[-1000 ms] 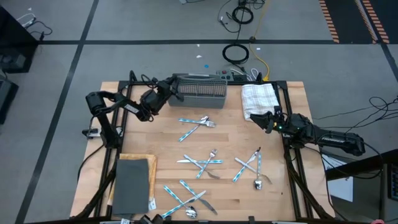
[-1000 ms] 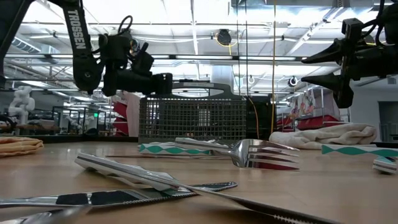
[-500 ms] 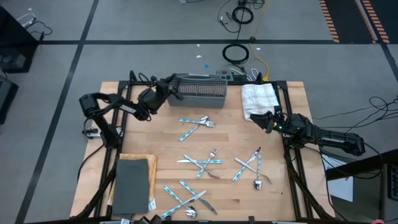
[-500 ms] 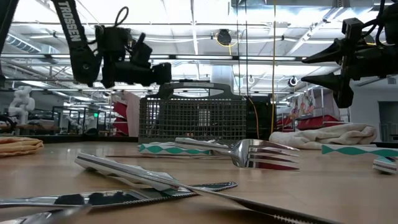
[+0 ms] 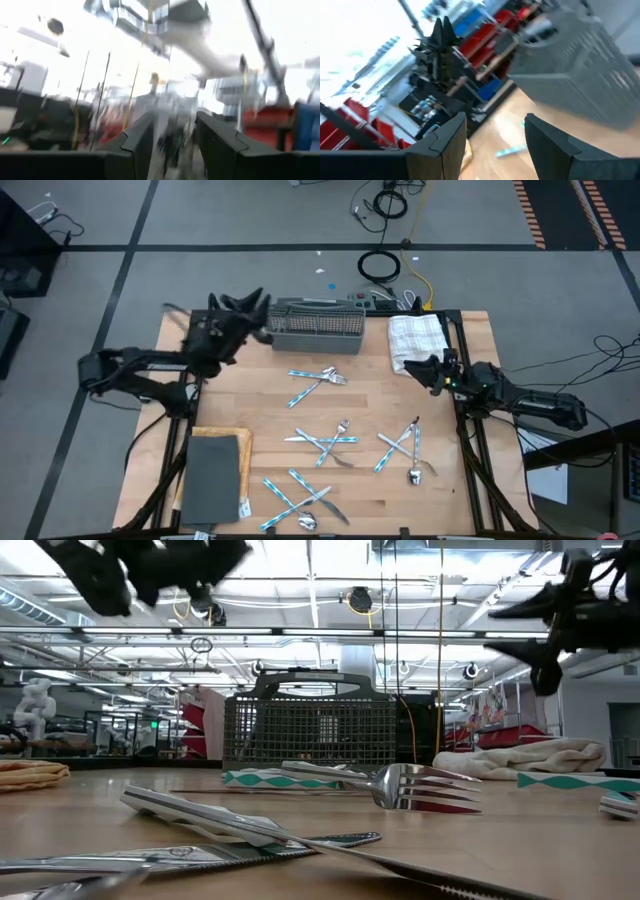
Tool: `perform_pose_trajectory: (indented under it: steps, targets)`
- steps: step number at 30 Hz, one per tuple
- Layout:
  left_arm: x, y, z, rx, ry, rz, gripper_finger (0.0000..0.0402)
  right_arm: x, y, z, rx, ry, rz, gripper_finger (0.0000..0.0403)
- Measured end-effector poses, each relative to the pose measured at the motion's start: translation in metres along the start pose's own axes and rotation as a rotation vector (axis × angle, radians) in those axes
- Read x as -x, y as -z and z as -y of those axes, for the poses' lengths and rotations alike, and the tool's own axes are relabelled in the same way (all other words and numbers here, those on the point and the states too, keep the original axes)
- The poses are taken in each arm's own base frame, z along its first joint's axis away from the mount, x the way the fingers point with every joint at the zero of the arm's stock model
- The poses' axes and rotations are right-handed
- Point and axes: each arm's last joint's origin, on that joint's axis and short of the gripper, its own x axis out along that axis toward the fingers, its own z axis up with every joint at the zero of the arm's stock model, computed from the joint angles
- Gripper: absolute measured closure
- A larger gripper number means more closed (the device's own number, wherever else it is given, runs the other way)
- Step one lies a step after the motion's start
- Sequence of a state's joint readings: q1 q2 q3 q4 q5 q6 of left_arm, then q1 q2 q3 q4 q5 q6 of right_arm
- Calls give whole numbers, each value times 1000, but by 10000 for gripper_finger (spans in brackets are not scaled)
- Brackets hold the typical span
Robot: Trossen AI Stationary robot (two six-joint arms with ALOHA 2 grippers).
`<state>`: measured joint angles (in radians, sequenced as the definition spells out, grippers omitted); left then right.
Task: Sort silverware
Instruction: Put the blue fork into the silverware basket
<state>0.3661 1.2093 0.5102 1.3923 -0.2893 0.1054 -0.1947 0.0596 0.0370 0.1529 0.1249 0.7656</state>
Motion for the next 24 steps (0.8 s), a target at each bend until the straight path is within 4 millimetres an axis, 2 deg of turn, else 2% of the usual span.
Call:
perform_pose_trajectory:
  steps: [4,8,10,13,17,20,24]
  targets:
    - [6,-33,3,183,55,106,251,1,-19,-18,156,-49,56,215]
    - [10,-43,3,256,153,27,251,-2,-44,-43,258,-82,88,215]
    - [13,-45,5,284,198,-29,251,-7,-58,-60,312,-104,38,215]
    - [17,-52,6,307,223,-64,251,-23,-73,-80,406,-47,-146,215]
    - [19,-57,8,351,239,-166,251,-50,-78,-96,491,70,-482,215]
    - [16,-55,15,344,288,-373,251,-65,-69,-98,473,148,-757,215]
    - [13,-53,25,278,300,-617,251,-76,-42,-88,379,266,-1068,215]
